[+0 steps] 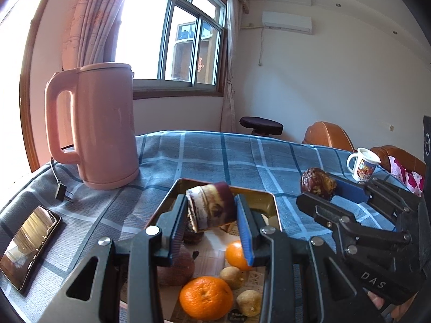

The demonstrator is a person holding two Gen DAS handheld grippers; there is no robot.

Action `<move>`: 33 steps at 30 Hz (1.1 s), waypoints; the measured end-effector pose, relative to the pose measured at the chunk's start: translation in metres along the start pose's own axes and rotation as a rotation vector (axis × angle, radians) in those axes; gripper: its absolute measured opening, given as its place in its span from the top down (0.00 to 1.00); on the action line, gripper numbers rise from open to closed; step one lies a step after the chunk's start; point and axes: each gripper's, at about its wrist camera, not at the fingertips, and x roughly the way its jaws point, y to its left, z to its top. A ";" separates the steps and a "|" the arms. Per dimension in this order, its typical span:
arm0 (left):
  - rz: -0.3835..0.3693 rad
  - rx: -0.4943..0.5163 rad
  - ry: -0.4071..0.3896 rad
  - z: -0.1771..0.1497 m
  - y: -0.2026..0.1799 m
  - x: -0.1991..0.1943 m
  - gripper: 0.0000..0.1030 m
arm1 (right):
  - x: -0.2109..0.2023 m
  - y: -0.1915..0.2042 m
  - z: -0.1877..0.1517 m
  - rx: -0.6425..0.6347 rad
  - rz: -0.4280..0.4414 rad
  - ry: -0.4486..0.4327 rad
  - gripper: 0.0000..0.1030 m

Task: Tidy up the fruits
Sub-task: 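Lower the brown fruit and jar into the tin box and open both grippers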

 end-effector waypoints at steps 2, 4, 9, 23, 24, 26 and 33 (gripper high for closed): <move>0.005 0.002 0.000 0.000 0.003 -0.001 0.64 | 0.002 0.003 0.002 -0.002 0.007 0.000 0.58; 0.012 0.003 0.000 0.001 0.005 -0.002 0.64 | 0.004 0.006 0.004 -0.004 0.015 0.000 0.58; 0.031 -0.007 0.006 0.000 0.015 -0.002 0.64 | 0.008 0.017 0.007 -0.023 0.034 0.000 0.58; 0.066 -0.021 0.019 -0.001 0.032 -0.003 0.64 | 0.017 0.032 0.007 -0.036 0.062 0.011 0.58; 0.068 -0.022 0.019 -0.001 0.034 -0.003 0.64 | 0.018 0.033 0.007 -0.037 0.064 0.013 0.58; 0.073 -0.025 0.021 -0.001 0.037 -0.003 0.64 | 0.020 0.035 0.006 -0.039 0.067 0.016 0.58; 0.073 -0.025 0.046 -0.004 0.041 0.003 0.64 | 0.029 0.040 0.003 -0.037 0.079 0.036 0.58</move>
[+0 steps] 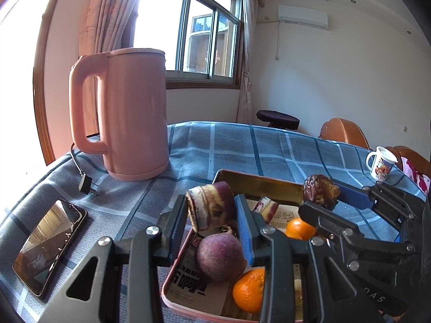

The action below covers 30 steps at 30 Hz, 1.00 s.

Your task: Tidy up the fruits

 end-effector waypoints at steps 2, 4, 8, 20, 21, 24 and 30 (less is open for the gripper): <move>-0.006 0.002 0.006 -0.001 -0.001 0.001 0.64 | 0.003 0.000 -0.001 0.002 0.005 0.010 0.58; -0.009 0.002 0.011 -0.001 -0.001 0.002 0.64 | 0.007 0.000 -0.002 0.001 0.012 0.022 0.58; -0.015 0.007 0.026 -0.001 -0.002 0.005 0.64 | 0.011 0.002 -0.004 -0.003 0.023 0.040 0.58; -0.023 0.023 0.065 0.000 -0.005 0.012 0.63 | 0.031 -0.003 -0.008 0.031 0.054 0.146 0.58; -0.022 0.024 0.064 -0.001 -0.005 0.012 0.63 | 0.031 -0.003 -0.008 0.030 0.055 0.146 0.58; -0.021 0.028 0.063 0.000 -0.006 0.012 0.58 | 0.033 0.000 -0.009 0.020 0.061 0.157 0.51; -0.005 0.030 0.028 0.000 -0.006 0.006 0.36 | 0.032 0.000 -0.009 0.018 0.041 0.153 0.26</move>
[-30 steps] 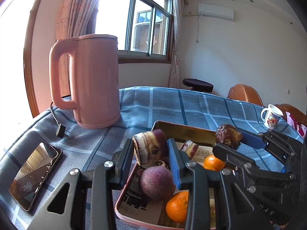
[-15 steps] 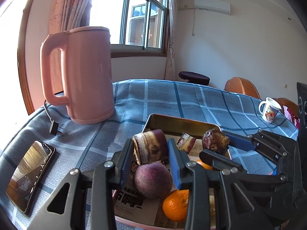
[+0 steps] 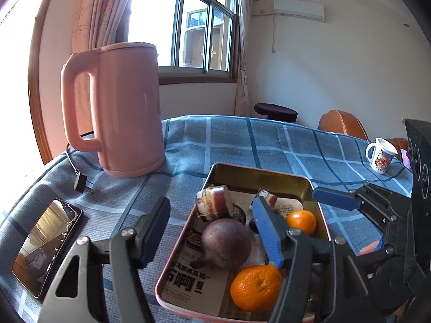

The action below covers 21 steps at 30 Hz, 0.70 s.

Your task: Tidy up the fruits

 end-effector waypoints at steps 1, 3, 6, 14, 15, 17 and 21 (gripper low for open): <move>0.002 0.002 -0.005 0.000 0.000 -0.001 0.36 | -0.001 0.000 0.000 0.004 -0.002 -0.003 0.26; 0.009 0.003 -0.017 0.000 0.000 -0.003 0.35 | -0.003 -0.003 -0.001 0.017 -0.005 -0.009 0.26; 0.016 0.003 -0.046 0.000 0.000 -0.008 0.31 | -0.012 -0.010 -0.004 0.055 -0.035 -0.048 0.26; 0.014 0.001 -0.121 -0.001 -0.007 -0.020 0.26 | -0.041 -0.025 -0.011 0.094 -0.150 -0.160 0.26; 0.011 0.005 -0.125 -0.001 -0.009 -0.020 0.25 | -0.044 -0.025 -0.012 0.091 -0.158 -0.175 0.26; 0.018 0.015 -0.131 -0.001 -0.013 -0.021 0.22 | -0.050 -0.025 -0.013 0.087 -0.174 -0.198 0.26; 0.032 0.024 -0.139 -0.002 -0.015 -0.022 0.16 | -0.060 -0.029 -0.017 0.097 -0.178 -0.233 0.16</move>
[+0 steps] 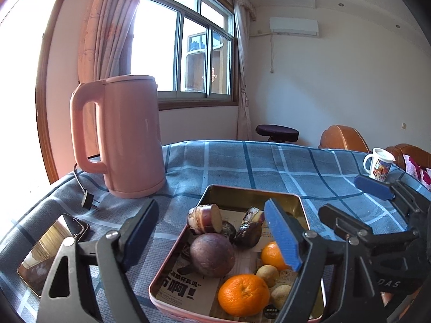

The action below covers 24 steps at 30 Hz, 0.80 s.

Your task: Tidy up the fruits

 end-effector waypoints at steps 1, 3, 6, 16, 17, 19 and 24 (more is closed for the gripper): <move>0.004 0.001 -0.001 0.000 0.000 0.000 0.15 | 0.000 -0.002 0.000 0.007 0.000 -0.003 0.16; 0.006 0.001 -0.003 0.000 0.000 -0.001 0.15 | -0.001 -0.005 0.000 0.021 0.004 -0.005 0.16; 0.014 0.003 -0.006 -0.001 0.000 -0.001 0.13 | -0.002 -0.008 -0.001 0.037 0.004 -0.013 0.16; 0.029 0.024 -0.012 0.000 -0.006 -0.003 0.10 | -0.001 -0.010 -0.001 0.048 -0.004 -0.013 0.08; 0.030 0.024 -0.012 0.000 -0.006 -0.003 0.09 | -0.001 -0.010 -0.001 0.049 -0.005 -0.015 0.08; 0.031 0.025 -0.013 0.000 -0.006 -0.003 0.09 | -0.002 -0.010 -0.001 0.051 -0.007 -0.017 0.07; 0.034 0.024 -0.014 0.000 -0.006 -0.003 0.05 | -0.003 -0.011 -0.001 0.052 -0.013 -0.018 0.07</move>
